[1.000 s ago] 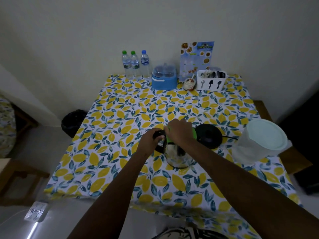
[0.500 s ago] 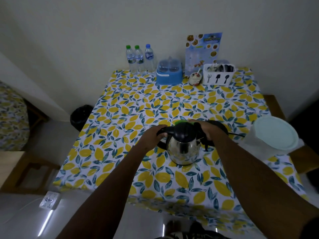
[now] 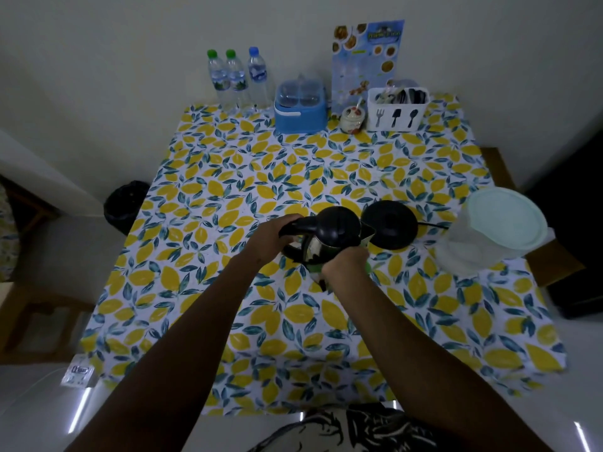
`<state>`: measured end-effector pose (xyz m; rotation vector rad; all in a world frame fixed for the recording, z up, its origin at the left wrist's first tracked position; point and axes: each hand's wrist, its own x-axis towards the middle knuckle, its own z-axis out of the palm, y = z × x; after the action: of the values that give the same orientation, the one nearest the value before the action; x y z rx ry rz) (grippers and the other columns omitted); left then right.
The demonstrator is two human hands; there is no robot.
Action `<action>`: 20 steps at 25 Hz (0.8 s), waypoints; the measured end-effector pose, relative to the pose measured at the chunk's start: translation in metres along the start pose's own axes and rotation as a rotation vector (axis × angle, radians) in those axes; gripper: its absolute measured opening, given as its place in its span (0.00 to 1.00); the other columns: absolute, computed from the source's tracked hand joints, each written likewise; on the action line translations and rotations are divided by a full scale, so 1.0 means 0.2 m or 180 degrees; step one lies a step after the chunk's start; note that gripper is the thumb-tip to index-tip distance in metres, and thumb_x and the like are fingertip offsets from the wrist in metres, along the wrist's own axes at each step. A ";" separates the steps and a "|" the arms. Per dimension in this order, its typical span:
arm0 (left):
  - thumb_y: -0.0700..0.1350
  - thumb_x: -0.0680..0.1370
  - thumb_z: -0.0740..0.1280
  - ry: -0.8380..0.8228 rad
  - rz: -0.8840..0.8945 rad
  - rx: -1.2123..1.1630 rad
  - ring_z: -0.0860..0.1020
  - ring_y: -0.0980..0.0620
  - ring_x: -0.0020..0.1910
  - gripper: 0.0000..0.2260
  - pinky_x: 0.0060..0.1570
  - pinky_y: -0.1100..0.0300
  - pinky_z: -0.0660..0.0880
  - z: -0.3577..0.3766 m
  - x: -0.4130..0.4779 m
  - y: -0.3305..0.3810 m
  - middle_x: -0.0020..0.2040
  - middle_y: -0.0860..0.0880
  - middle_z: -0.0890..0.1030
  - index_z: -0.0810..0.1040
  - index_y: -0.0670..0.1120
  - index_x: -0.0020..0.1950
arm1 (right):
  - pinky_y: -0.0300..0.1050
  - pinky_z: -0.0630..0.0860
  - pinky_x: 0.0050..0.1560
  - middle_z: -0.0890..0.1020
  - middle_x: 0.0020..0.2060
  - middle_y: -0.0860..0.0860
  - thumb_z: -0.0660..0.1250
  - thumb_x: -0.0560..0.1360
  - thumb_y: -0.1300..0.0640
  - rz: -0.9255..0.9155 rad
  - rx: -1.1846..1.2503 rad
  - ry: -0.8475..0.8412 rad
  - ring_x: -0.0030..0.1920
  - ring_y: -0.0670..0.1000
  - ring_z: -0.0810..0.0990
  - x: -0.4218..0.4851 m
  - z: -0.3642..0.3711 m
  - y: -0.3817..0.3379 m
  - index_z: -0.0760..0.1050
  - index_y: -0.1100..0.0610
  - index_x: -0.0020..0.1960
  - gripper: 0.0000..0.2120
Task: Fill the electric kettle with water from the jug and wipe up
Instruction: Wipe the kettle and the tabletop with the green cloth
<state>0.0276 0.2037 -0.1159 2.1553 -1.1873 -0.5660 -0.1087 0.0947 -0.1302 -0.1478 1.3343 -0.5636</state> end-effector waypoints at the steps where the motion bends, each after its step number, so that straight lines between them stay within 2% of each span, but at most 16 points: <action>1: 0.43 0.78 0.69 -0.0012 -0.0039 -0.0012 0.76 0.47 0.63 0.21 0.57 0.59 0.68 -0.01 0.00 -0.01 0.65 0.45 0.79 0.72 0.46 0.71 | 0.54 0.77 0.59 0.76 0.62 0.65 0.59 0.80 0.55 0.0088 0.0070 0.0173 0.64 0.63 0.75 0.00 0.00 -0.01 0.71 0.62 0.68 0.19; 2: 0.43 0.77 0.69 -0.0023 -0.0076 -0.0053 0.75 0.47 0.64 0.22 0.58 0.60 0.67 -0.01 0.01 -0.02 0.65 0.45 0.78 0.71 0.46 0.71 | 0.55 0.73 0.64 0.75 0.64 0.63 0.55 0.82 0.53 0.0364 0.0320 0.0193 0.66 0.63 0.73 0.00 -0.02 -0.02 0.71 0.60 0.68 0.19; 3: 0.42 0.77 0.70 -0.0034 -0.0102 -0.0106 0.75 0.47 0.64 0.23 0.59 0.60 0.67 -0.01 0.01 -0.02 0.66 0.45 0.78 0.71 0.46 0.71 | 0.58 0.69 0.68 0.73 0.68 0.61 0.50 0.83 0.50 0.0474 0.0159 0.0132 0.68 0.62 0.71 -0.01 -0.02 -0.05 0.70 0.58 0.70 0.21; 4: 0.41 0.77 0.69 -0.0034 -0.0096 -0.0139 0.75 0.47 0.65 0.23 0.60 0.60 0.67 0.00 0.00 -0.02 0.66 0.45 0.78 0.71 0.45 0.71 | 0.61 0.68 0.69 0.72 0.69 0.59 0.49 0.83 0.47 0.0739 0.0256 -0.0026 0.68 0.62 0.70 -0.03 -0.02 -0.07 0.69 0.56 0.71 0.23; 5: 0.41 0.77 0.69 -0.0006 -0.0055 -0.0154 0.75 0.47 0.64 0.23 0.60 0.58 0.67 0.00 0.00 -0.02 0.66 0.44 0.78 0.71 0.45 0.71 | 0.63 0.71 0.64 0.72 0.67 0.58 0.52 0.81 0.45 0.0930 0.0306 -0.0209 0.65 0.63 0.71 -0.04 0.00 -0.08 0.68 0.54 0.72 0.23; 6: 0.40 0.77 0.69 0.0041 0.0017 -0.0160 0.75 0.47 0.63 0.22 0.60 0.57 0.68 0.00 -0.01 -0.02 0.66 0.44 0.78 0.71 0.44 0.71 | 0.65 0.74 0.58 0.72 0.65 0.59 0.56 0.78 0.43 0.1151 0.0356 -0.0223 0.63 0.64 0.71 -0.04 0.02 -0.09 0.67 0.54 0.71 0.25; 7: 0.41 0.77 0.69 0.0080 0.0094 -0.0163 0.76 0.49 0.61 0.21 0.59 0.56 0.69 0.01 -0.01 -0.02 0.64 0.44 0.79 0.72 0.44 0.70 | 0.68 0.73 0.56 0.68 0.67 0.61 0.60 0.76 0.41 0.1291 0.0365 -0.0108 0.65 0.66 0.69 -0.04 0.03 -0.10 0.65 0.55 0.71 0.28; 9: 0.42 0.78 0.68 0.0107 0.0149 -0.0146 0.77 0.50 0.55 0.19 0.52 0.57 0.71 0.02 -0.02 -0.01 0.60 0.44 0.80 0.73 0.45 0.68 | 0.70 0.66 0.67 0.58 0.74 0.63 0.60 0.77 0.41 0.1412 0.0376 0.0198 0.72 0.68 0.60 -0.01 0.02 -0.10 0.61 0.55 0.73 0.30; 11: 0.46 0.78 0.67 0.0170 0.0172 -0.0146 0.78 0.49 0.51 0.16 0.44 0.59 0.70 0.03 -0.03 -0.01 0.55 0.45 0.81 0.73 0.47 0.65 | 0.64 0.64 0.72 0.66 0.68 0.63 0.56 0.80 0.43 0.1290 0.0170 0.0050 0.70 0.64 0.65 0.04 -0.02 -0.07 0.64 0.58 0.70 0.25; 12: 0.50 0.77 0.66 0.0210 0.0176 -0.0157 0.78 0.49 0.49 0.16 0.42 0.58 0.71 0.04 -0.04 0.00 0.53 0.46 0.81 0.74 0.48 0.63 | 0.62 0.64 0.73 0.69 0.66 0.63 0.53 0.82 0.44 0.1144 -0.0011 -0.0108 0.68 0.63 0.68 0.07 -0.04 -0.05 0.65 0.59 0.69 0.23; 13: 0.53 0.77 0.65 0.0253 0.0139 -0.0155 0.78 0.49 0.49 0.16 0.44 0.56 0.72 0.05 -0.05 0.00 0.52 0.46 0.81 0.74 0.48 0.63 | 0.61 0.64 0.73 0.70 0.67 0.62 0.50 0.83 0.46 0.0935 -0.0172 -0.0213 0.69 0.63 0.69 0.09 -0.07 -0.03 0.64 0.60 0.73 0.24; 15: 0.53 0.78 0.64 0.0455 -0.0027 -0.0064 0.78 0.47 0.53 0.18 0.51 0.53 0.74 0.10 -0.06 0.01 0.57 0.46 0.80 0.73 0.47 0.66 | 0.62 0.63 0.73 0.70 0.71 0.60 0.48 0.84 0.49 0.0600 -0.0262 -0.0316 0.71 0.63 0.69 0.11 -0.13 0.01 0.62 0.59 0.76 0.24; 16: 0.51 0.79 0.65 0.0606 -0.0117 -0.0034 0.77 0.47 0.57 0.19 0.55 0.52 0.73 0.13 -0.07 0.02 0.60 0.45 0.79 0.72 0.46 0.68 | 0.61 0.66 0.71 0.72 0.68 0.59 0.49 0.84 0.50 0.0343 -0.0336 -0.0332 0.69 0.62 0.71 0.10 -0.16 0.02 0.65 0.58 0.75 0.23; 18: 0.49 0.80 0.65 0.0846 -0.0190 -0.0065 0.76 0.47 0.60 0.18 0.56 0.55 0.72 0.17 -0.08 0.03 0.63 0.46 0.78 0.71 0.47 0.69 | 0.53 0.78 0.56 0.79 0.53 0.57 0.53 0.83 0.52 -0.0425 -0.0881 -0.0298 0.54 0.58 0.80 0.11 -0.22 0.01 0.77 0.56 0.59 0.15; 19: 0.49 0.80 0.64 0.0936 -0.0179 -0.0061 0.76 0.47 0.60 0.18 0.55 0.56 0.72 0.19 -0.08 0.04 0.63 0.47 0.78 0.71 0.47 0.69 | 0.49 0.78 0.46 0.79 0.44 0.54 0.55 0.83 0.54 -0.0885 -0.1374 -0.0267 0.44 0.54 0.80 0.12 -0.24 0.00 0.77 0.54 0.49 0.13; 20: 0.49 0.80 0.64 0.1017 -0.0174 -0.0053 0.77 0.46 0.59 0.17 0.53 0.57 0.72 0.19 -0.08 0.04 0.62 0.47 0.79 0.72 0.48 0.69 | 0.47 0.74 0.40 0.77 0.39 0.52 0.55 0.83 0.55 -0.1388 -0.1765 -0.0184 0.38 0.52 0.76 0.13 -0.27 -0.01 0.76 0.53 0.44 0.14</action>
<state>-0.0089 0.2033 -0.1370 2.1696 -0.9485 -0.2396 -0.1565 0.0917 -0.1654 -0.9188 1.3807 -0.5316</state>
